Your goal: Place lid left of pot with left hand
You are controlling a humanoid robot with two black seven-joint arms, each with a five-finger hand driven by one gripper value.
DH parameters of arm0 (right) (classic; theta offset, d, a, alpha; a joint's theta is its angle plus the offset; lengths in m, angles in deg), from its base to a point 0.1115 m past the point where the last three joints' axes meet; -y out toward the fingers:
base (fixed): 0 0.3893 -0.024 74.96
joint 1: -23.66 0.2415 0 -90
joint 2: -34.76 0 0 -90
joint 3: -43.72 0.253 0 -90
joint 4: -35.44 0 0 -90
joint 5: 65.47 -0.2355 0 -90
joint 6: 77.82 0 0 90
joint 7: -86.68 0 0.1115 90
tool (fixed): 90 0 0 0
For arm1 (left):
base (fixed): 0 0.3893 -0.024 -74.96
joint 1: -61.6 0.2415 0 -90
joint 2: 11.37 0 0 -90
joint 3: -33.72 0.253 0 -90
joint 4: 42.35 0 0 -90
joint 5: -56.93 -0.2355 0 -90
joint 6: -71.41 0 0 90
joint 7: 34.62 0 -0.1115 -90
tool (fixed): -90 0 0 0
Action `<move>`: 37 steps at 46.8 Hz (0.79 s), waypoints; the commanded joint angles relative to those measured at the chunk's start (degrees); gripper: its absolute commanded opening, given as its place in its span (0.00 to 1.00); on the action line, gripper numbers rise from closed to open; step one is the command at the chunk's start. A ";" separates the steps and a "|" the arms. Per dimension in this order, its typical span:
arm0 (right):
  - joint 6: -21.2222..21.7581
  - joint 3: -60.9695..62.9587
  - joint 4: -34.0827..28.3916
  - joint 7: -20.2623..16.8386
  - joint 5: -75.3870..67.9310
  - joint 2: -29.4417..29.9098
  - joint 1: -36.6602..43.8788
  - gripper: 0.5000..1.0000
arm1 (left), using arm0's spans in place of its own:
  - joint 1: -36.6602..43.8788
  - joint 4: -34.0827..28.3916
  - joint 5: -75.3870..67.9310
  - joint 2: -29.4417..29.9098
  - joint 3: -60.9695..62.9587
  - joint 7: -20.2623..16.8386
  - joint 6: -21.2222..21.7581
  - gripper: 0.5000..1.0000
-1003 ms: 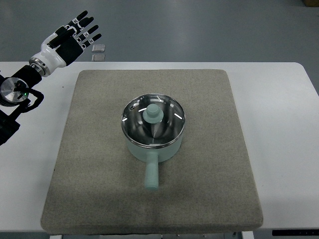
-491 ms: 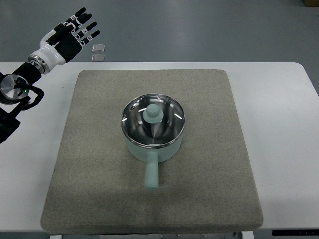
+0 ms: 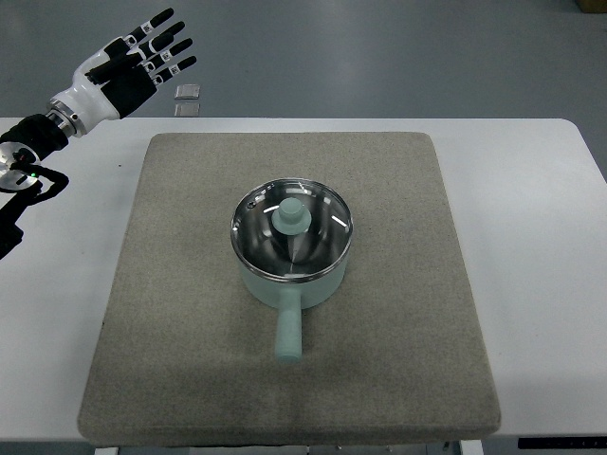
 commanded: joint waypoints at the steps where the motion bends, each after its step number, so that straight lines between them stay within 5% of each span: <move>1: 0.01 0.00 0.02 -0.01 0.06 0.00 0.00 0.85 | -0.47 0.17 -4.67 1.37 -0.09 -2.03 -1.32 0.95; 9: 0.01 0.00 0.02 -0.01 -0.03 0.00 0.00 0.85 | -1.09 0.96 -12.67 3.22 -0.01 -7.13 -1.32 0.95; 37: 0.01 0.00 0.02 -0.01 -0.03 0.00 0.00 0.85 | -3.72 20.12 -45.98 13.24 2.98 -9.25 -1.32 0.95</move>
